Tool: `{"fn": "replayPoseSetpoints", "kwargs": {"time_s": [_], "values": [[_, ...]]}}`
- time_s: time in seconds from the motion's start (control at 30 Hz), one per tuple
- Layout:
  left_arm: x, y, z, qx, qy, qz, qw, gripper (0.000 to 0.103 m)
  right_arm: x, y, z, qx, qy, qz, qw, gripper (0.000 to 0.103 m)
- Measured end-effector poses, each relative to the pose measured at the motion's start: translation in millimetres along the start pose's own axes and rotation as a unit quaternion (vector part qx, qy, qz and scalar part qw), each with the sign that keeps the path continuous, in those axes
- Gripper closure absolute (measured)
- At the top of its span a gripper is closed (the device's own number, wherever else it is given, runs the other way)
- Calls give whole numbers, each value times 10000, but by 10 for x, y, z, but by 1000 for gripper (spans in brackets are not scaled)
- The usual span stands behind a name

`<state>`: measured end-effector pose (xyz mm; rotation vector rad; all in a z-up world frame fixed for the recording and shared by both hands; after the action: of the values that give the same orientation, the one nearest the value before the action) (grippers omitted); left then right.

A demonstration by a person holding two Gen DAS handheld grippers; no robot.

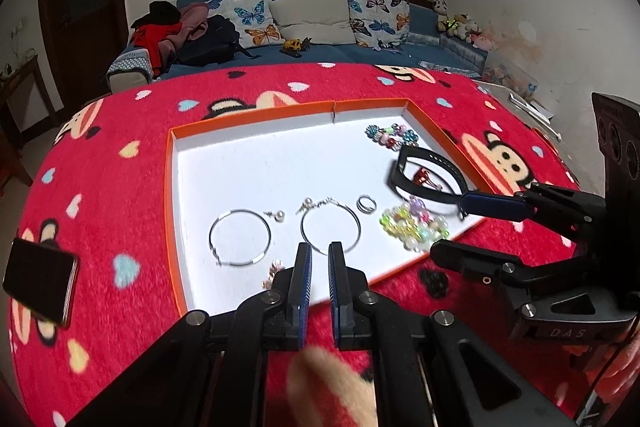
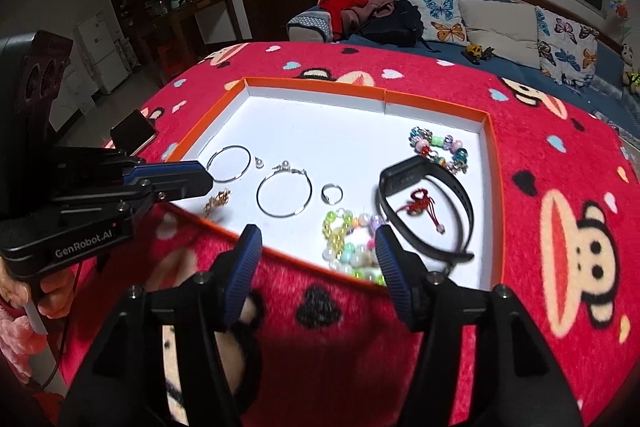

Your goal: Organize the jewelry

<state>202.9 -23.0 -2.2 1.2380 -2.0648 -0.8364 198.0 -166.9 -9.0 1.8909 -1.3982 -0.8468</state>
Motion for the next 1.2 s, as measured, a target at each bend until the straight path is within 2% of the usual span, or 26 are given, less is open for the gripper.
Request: {"fn": "replayPoseSetpoints", "kwargs": {"time_s": [0.47, 0.87, 1.07, 1.1, 1.17, 1.2], "values": [[287, 316, 355, 57, -106, -176, 9998, 93, 46, 242, 303, 12, -174, 237, 9996, 36], [407, 363, 609, -59, -47, -217, 9997, 93, 63, 344, 510, -26, -303, 333, 9990, 31], [405, 439, 672, 11, 98, -279, 9996, 93, 32, 391, 556, -11, -340, 341, 9988, 30], [403, 449, 670, 20, 101, -285, 9995, 90, 25, 398, 563, -7, -337, 333, 9989, 30], [404, 491, 694, 120, 140, -382, 9991, 59, 4, 409, 580, -5, -312, 329, 9990, 30], [409, 543, 712, 307, 141, -466, 9983, 37, -7, 412, 592, -6, -301, 335, 9990, 29]]}}
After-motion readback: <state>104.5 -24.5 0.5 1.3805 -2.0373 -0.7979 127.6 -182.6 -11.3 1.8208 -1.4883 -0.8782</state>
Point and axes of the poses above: each gripper's, at about its wrist camera, not at the fingertips, and y roughly against the way its jaws point, x to its right, z to its underside, the point moved 1 cm from there along -y, roughly the way its jaws point, and after that the axes turned 4 degrees about z, right-handed, at the moved point
